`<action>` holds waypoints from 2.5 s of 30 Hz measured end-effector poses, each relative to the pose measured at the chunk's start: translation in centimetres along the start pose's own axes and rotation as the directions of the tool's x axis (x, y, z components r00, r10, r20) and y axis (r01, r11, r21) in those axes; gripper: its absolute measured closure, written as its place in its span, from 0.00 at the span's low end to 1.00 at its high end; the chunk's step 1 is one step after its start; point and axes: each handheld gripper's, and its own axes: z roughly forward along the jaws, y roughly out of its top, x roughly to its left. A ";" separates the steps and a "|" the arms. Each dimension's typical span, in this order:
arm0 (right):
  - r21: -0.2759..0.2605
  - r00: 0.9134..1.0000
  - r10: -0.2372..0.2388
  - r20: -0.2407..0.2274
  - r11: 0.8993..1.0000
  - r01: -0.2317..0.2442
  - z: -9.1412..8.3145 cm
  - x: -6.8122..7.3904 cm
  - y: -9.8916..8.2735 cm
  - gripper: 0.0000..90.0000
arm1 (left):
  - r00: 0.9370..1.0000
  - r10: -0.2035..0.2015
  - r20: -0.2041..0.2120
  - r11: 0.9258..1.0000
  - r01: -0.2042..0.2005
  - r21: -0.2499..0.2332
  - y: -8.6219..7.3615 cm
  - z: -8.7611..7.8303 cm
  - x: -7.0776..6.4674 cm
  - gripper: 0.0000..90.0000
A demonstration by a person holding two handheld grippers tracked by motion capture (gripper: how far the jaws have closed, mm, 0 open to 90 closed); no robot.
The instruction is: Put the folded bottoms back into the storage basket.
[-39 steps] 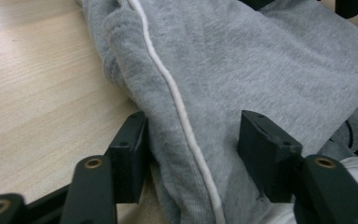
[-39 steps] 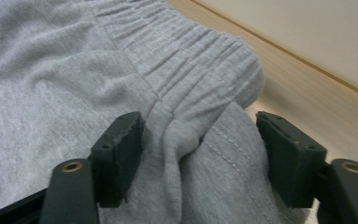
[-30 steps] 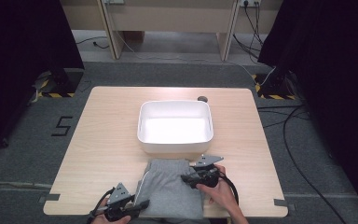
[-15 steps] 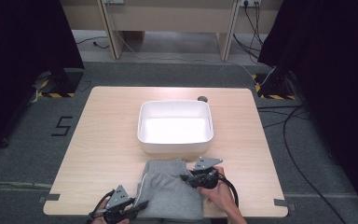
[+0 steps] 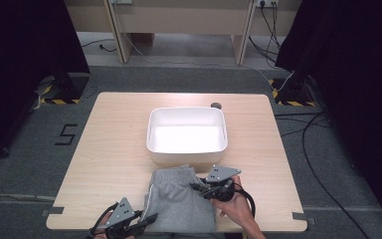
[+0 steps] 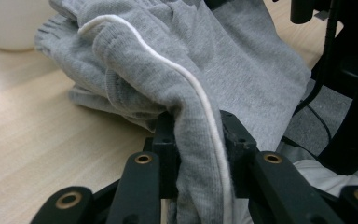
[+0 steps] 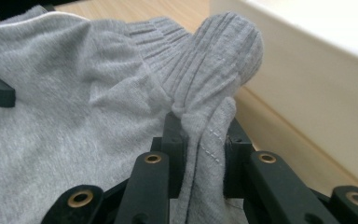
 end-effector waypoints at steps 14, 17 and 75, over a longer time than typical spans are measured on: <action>-0.051 0.999 -0.045 -0.002 0.998 0.044 -2.2 -0.1 4.5 0.85 | 1.000 0.018 0.008 0.999 -0.018 -0.035 4.0 -2.5 0.6 0.78; -0.059 0.998 -0.058 0.011 0.997 0.058 -3.0 -0.4 5.6 0.85 | 1.000 0.026 0.013 0.998 -0.025 -0.050 5.2 -2.7 1.0 0.78; 0.088 0.994 0.033 0.106 0.995 -0.043 0.9 -17.0 16.5 0.85 | 0.994 -0.076 -0.084 0.997 0.076 -0.008 18.4 6.9 12.0 0.78</action>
